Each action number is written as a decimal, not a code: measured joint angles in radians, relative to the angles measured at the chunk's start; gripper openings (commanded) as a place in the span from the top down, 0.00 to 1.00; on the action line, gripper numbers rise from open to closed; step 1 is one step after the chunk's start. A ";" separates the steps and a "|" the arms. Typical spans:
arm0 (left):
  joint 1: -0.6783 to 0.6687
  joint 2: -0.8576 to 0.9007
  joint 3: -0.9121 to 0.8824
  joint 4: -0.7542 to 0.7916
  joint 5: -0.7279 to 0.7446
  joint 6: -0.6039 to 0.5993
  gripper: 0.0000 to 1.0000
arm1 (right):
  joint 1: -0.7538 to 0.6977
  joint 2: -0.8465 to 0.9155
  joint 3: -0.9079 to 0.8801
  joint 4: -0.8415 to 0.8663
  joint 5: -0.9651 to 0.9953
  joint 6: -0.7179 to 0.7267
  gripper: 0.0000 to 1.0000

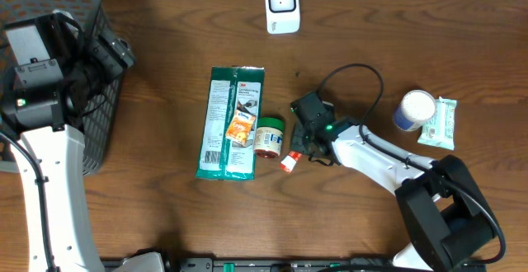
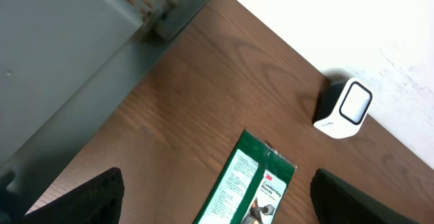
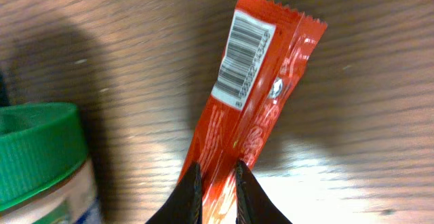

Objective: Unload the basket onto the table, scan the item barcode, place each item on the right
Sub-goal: 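Close the right gripper on the end of the red packet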

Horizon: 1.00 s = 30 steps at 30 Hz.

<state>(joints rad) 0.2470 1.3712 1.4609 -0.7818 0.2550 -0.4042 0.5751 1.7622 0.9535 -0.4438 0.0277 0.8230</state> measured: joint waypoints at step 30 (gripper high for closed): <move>0.000 0.000 0.000 0.000 0.000 0.000 0.14 | -0.003 -0.144 -0.055 0.047 -0.201 -0.040 0.80</move>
<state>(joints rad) 0.2470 1.3712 1.4609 -0.7818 0.2546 -0.4042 0.5716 1.6180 0.8989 -0.3969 -0.1738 0.7830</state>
